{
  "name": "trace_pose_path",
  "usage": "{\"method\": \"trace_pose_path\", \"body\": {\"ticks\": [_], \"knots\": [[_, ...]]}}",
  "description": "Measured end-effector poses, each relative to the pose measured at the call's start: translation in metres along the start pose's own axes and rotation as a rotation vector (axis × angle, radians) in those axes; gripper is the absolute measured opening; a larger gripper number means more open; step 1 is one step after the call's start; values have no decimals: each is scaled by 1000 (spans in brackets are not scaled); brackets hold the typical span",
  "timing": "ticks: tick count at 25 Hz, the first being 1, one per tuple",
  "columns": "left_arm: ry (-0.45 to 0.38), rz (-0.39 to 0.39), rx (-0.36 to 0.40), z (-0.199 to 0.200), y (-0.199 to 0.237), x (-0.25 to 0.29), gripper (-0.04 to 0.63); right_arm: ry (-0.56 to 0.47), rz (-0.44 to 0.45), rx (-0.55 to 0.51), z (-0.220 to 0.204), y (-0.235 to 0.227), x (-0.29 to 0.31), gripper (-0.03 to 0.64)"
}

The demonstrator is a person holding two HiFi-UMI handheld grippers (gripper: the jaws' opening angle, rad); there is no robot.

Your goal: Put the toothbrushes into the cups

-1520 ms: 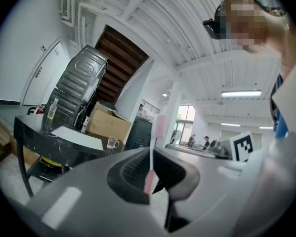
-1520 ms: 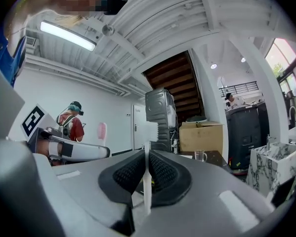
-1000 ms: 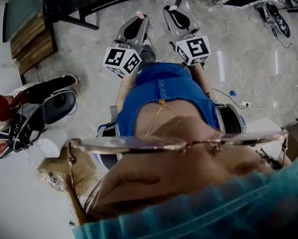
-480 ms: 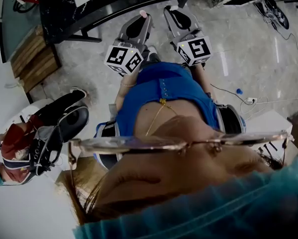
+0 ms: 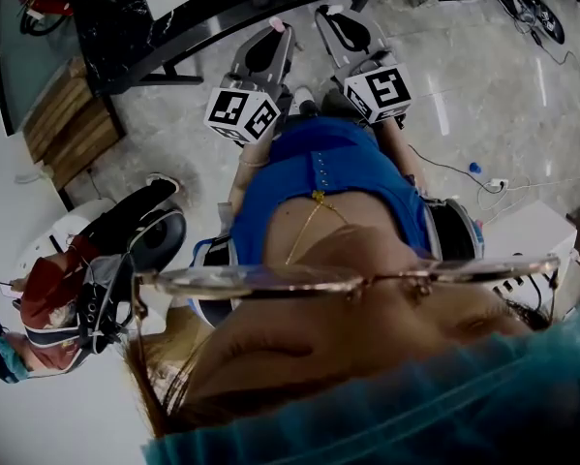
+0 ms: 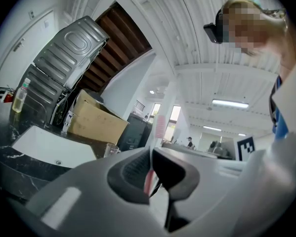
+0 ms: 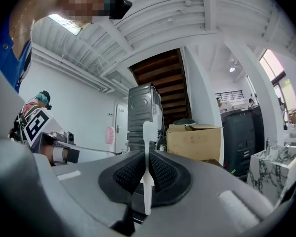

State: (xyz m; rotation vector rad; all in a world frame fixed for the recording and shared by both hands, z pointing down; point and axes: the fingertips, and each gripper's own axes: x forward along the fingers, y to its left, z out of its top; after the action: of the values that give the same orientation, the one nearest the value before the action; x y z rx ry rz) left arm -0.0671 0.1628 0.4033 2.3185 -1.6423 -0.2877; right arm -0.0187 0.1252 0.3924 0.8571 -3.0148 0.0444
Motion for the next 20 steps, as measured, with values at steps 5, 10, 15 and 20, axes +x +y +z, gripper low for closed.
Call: {"method": "trace_pose_path", "body": {"ticks": [5, 10, 15, 20], "knots": [[-12, 23, 3, 5, 16, 2, 14, 0, 11, 6, 0, -1, 16, 23], [-10, 44, 1, 7, 35, 15, 14, -4, 19, 15, -1, -12, 37, 23], [-14, 52, 3, 18, 57, 48, 14, -12, 22, 3, 4, -38, 69, 23], [-23, 49, 12, 34, 81, 98, 14, -31, 31, 3, 12, -78, 109, 23]]}}
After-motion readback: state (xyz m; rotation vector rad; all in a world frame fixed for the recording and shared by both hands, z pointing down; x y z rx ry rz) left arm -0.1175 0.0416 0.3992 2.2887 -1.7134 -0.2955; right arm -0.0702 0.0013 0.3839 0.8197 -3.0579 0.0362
